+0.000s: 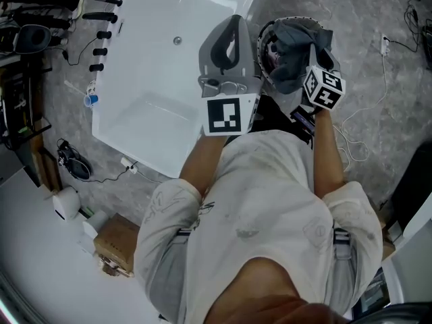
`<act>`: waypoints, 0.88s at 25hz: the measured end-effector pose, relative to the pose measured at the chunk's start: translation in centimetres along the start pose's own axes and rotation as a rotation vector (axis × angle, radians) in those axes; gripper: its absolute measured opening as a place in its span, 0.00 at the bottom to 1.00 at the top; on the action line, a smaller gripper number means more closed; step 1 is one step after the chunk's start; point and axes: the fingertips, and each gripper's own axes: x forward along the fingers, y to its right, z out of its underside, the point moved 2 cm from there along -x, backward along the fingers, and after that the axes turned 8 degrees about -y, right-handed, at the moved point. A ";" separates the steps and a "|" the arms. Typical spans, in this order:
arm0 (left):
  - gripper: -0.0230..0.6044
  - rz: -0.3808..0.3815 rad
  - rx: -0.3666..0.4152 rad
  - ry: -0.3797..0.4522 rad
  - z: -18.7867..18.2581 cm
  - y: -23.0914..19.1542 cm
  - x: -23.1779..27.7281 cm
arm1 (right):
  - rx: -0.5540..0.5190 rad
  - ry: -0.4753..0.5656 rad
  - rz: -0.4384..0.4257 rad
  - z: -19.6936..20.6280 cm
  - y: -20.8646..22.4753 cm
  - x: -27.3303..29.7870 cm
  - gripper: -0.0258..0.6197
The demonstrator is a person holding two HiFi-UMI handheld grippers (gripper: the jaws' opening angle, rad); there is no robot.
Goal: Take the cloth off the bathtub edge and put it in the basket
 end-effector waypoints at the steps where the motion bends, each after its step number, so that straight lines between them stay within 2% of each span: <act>1: 0.04 0.002 0.000 -0.001 0.0 0.2 0.0 | 0.021 -0.029 0.000 0.8 0.4 0.8 0.13; 4: 0.04 0.012 0.002 -0.004 0.2 0.8 0.0 | 0.081 -0.113 0.005 3.1 1.9 3.0 0.13; 9: 0.04 0.010 0.011 -0.019 0.9 0.7 -0.4 | 0.065 -0.254 0.002 6.5 2.3 6.3 0.13; 14: 0.04 -0.006 0.016 -0.025 0.8 0.4 -0.7 | 0.110 -0.377 0.027 9.8 3.5 8.0 0.13; 22: 0.04 0.033 0.045 -0.036 0.7 1.1 -0.8 | 0.063 -0.528 0.057 13.7 4.4 9.6 0.13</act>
